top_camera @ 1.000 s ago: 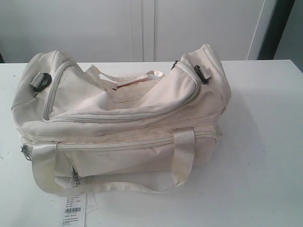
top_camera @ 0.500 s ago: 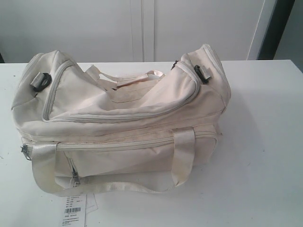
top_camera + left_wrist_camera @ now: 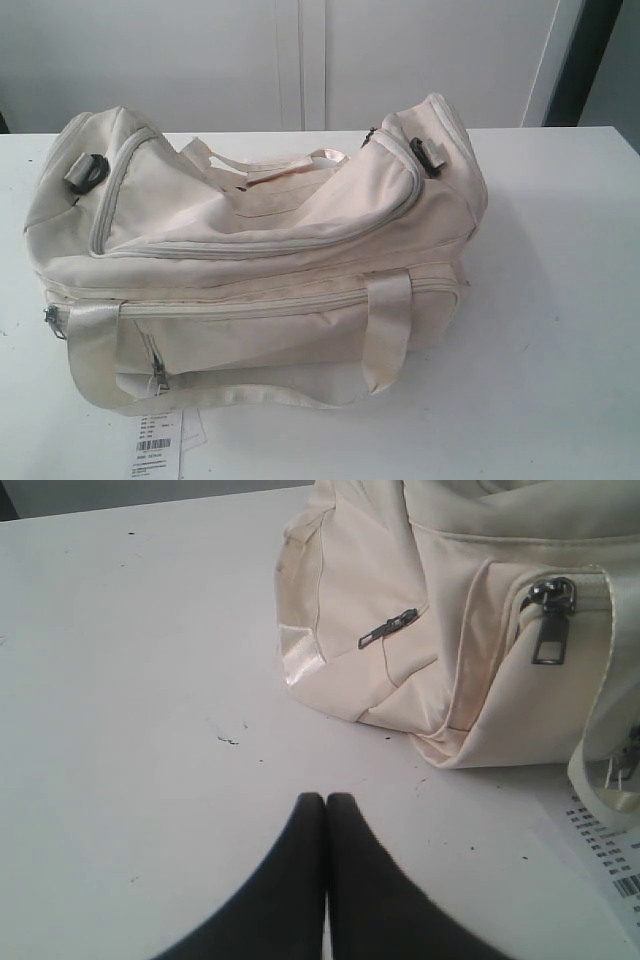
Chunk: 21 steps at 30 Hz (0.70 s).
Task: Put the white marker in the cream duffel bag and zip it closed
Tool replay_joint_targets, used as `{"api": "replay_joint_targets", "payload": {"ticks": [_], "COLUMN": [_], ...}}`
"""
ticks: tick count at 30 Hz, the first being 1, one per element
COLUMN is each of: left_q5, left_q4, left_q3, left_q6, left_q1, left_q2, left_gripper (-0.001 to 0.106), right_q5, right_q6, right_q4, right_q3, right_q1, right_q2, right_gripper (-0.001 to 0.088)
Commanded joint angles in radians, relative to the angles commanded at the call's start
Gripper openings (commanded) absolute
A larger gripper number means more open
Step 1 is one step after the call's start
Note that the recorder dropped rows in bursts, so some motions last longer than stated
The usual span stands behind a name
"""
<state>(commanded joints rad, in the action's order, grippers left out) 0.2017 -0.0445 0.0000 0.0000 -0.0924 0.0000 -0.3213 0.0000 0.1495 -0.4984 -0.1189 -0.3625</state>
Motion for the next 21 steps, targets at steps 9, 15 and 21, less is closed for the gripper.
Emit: {"api": "replay_joint_targets", "payload": {"ticks": [9,15,21], "left_q5": [0.0,0.0,0.0], "left_q4": [0.0,0.0,0.0], "left_q3": [0.0,0.0,0.0], "left_q6": [0.0,0.0,0.0], "left_q1": [0.0,0.0,0.0], "left_q2": [0.0,0.0,0.0], "left_gripper": [0.0,0.0,0.0], "right_q5": [-0.029,0.129,0.181], "right_q6": [0.0,0.007,0.007], "right_q4": [-0.004,-0.028,-0.03], "right_q3": [0.054,0.308,0.48], "right_q1": [0.085,0.119,0.119], "right_q2": [0.072,0.267,0.362], "right_gripper": [0.0,0.0,0.0]}}
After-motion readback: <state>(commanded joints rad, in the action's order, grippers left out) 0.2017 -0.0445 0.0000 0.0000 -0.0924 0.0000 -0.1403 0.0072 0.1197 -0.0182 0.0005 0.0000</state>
